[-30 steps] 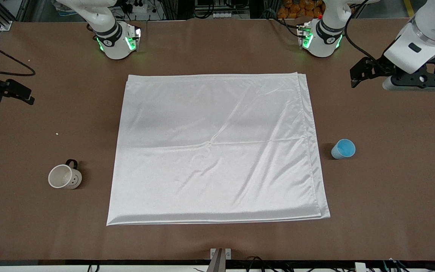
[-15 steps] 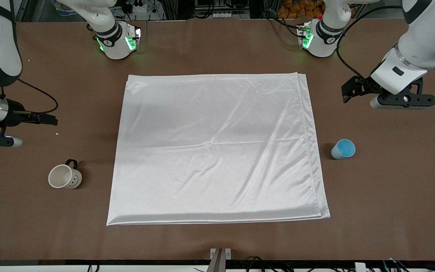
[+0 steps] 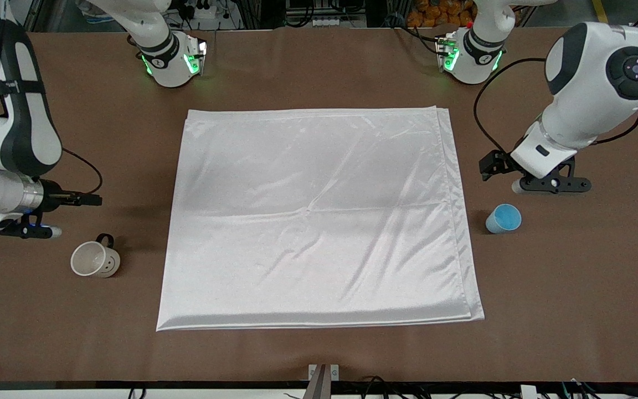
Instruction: Place blue cup into white mug on cloth
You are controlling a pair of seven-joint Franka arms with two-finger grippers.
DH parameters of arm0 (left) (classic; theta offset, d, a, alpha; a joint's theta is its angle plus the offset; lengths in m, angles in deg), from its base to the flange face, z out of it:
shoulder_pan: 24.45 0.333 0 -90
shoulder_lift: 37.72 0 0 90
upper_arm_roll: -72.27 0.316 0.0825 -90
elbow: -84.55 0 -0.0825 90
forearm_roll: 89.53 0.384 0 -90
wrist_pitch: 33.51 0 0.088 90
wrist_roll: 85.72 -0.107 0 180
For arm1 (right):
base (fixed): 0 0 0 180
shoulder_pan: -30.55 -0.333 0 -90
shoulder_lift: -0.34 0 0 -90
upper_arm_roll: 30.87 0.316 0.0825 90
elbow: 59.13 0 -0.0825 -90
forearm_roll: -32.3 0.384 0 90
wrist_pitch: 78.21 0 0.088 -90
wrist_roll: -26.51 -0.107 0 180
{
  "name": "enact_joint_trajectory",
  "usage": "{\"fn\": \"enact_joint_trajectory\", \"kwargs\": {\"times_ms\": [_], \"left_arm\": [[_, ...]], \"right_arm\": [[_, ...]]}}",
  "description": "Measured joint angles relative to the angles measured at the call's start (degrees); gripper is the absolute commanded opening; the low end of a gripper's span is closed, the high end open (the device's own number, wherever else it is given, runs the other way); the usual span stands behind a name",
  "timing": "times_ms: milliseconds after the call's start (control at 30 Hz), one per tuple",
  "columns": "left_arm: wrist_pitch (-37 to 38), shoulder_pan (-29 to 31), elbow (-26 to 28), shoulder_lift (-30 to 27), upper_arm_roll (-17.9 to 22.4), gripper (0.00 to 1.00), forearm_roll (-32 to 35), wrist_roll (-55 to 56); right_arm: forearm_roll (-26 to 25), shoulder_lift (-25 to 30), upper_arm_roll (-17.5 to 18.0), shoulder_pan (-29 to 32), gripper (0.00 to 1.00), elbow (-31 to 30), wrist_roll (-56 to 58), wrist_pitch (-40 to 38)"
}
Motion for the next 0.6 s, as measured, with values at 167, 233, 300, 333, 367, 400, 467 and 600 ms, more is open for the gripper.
{"fn": "enact_joint_trajectory", "kwargs": {"times_ms": [167,233,300,333,367,400,467,600], "left_arm": [[-4.45,0.37,1.30,2.31,0.00,1.00,1.13,0.00],[-6.63,0.50,2.24,3.05,0.00,1.00,1.32,0.00],[-8.42,0.58,3.14,3.75,0.01,1.00,1.85,0.00],[-9.31,0.61,3.65,4.21,0.01,1.00,2.30,0.00],[-9.90,0.64,3.94,4.55,0.01,1.00,2.53,0.00],[-10.62,0.70,4.25,5.01,0.01,1.00,2.77,0.00],[-11.90,0.98,4.66,5.90,0.01,1.00,3.09,0.00],[-14.85,1.99,5.38,7.88,0.03,1.00,3.44,0.00]], "right_arm": [[0.54,-4.46,-0.02,2.45,1.00,-0.03,3.97,4.84],[1.70,-6.13,-0.01,3.02,1.00,-0.02,5.10,6.36],[2.95,-7.42,-0.01,3.19,1.00,0.01,6.13,7.50],[3.57,-8.13,0.01,3.19,1.00,0.01,6.62,8.26],[3.94,-8.53,0.04,3.19,1.00,0.02,6.89,8.77],[4.32,-9.04,0.09,3.17,1.00,0.03,7.12,9.52],[4.58,-9.83,0.18,3.14,1.00,0.03,7.24,10.83],[4.62,-11.06,0.30,3.02,1.00,0.05,7.33,14.17]]}}
